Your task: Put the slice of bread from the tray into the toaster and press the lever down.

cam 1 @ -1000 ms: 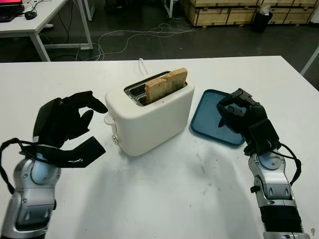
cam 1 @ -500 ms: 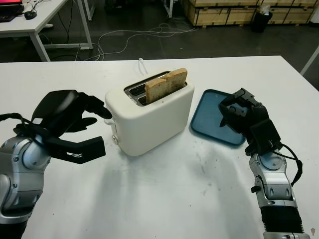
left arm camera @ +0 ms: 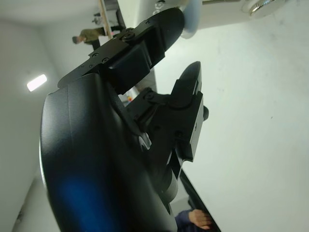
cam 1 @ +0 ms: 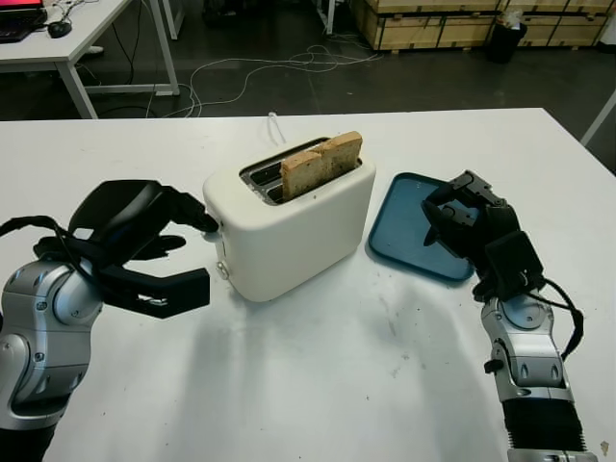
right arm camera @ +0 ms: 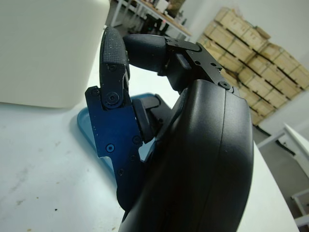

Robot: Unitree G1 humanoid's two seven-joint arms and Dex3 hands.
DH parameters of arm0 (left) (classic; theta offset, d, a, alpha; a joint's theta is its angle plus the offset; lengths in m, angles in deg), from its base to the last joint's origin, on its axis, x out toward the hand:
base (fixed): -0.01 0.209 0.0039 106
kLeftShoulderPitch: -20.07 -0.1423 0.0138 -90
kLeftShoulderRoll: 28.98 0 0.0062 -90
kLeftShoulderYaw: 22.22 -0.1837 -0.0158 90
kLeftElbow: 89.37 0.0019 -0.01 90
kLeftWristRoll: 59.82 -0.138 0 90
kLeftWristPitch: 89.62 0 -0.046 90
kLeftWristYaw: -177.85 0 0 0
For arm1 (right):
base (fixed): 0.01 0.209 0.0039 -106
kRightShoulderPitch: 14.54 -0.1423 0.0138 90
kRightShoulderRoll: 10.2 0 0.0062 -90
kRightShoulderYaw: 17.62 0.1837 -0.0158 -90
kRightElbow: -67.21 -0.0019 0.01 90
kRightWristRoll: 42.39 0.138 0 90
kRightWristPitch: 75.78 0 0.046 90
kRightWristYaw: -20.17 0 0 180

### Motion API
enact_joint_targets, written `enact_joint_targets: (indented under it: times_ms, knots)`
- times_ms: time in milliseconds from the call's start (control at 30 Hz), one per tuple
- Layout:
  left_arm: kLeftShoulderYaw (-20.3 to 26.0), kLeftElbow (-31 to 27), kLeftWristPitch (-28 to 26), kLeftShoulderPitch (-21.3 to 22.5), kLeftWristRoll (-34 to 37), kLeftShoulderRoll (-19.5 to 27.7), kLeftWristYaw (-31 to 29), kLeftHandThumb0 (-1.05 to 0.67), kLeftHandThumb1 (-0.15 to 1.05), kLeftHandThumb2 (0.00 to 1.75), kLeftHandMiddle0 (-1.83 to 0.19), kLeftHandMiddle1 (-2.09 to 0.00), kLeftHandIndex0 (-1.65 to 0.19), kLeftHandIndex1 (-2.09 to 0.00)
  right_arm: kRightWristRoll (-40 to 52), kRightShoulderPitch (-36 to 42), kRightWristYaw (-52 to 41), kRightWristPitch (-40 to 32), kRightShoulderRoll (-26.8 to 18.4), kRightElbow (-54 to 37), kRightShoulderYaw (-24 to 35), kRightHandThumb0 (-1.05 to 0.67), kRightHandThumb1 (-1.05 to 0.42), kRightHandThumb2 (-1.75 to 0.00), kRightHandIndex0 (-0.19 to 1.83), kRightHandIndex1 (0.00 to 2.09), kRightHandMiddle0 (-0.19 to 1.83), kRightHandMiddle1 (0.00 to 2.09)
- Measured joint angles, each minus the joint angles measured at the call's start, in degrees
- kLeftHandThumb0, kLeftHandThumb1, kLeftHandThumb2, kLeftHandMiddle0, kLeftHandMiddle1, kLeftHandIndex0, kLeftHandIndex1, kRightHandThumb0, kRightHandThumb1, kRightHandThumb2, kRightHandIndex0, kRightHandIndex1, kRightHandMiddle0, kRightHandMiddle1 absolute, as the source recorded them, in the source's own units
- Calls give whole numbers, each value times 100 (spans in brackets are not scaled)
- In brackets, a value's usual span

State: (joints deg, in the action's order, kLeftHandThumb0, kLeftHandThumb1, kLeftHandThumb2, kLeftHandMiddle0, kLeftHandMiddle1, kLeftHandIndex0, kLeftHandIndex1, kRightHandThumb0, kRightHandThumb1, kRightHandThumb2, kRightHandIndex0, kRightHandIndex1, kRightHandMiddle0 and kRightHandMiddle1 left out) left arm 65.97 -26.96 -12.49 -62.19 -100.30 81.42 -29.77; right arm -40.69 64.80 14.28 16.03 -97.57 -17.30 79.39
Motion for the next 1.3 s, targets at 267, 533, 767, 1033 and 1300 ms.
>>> enact_joint_targets:
  times_ms: [267,533,767,1033,1300]
  knots:
    - [-1,4,5,0,-90,-12,26,6,90,1,-107,-146,-107,-1,1,1,-12,0,0,-25,-1,-44,-92,-37,86,175,56,175]
    - [-29,24,5,0,-89,-78,34,5,90,1,-106,-148,-107,-1,1,12,-44,2,0,-28,0,-42,-92,-37,86,175,56,175]
    - [-160,103,5,12,-90,-98,64,4,90,1,-104,-149,-108,-1,1,40,-46,10,0,-28,1,-41,-92,-37,87,175,56,175]
    - [-377,305,-50,11,-92,-232,66,6,92,4,-105,-143,-106,0,2,43,-55,24,0,-29,5,-42,-92,-37,87,175,57,175]
    - [-701,685,-249,29,-203,-344,184,10,92,7,-110,-113,-107,-2,17,88,-119,84,1,-29,85,-42,-92,-36,87,175,57,175]
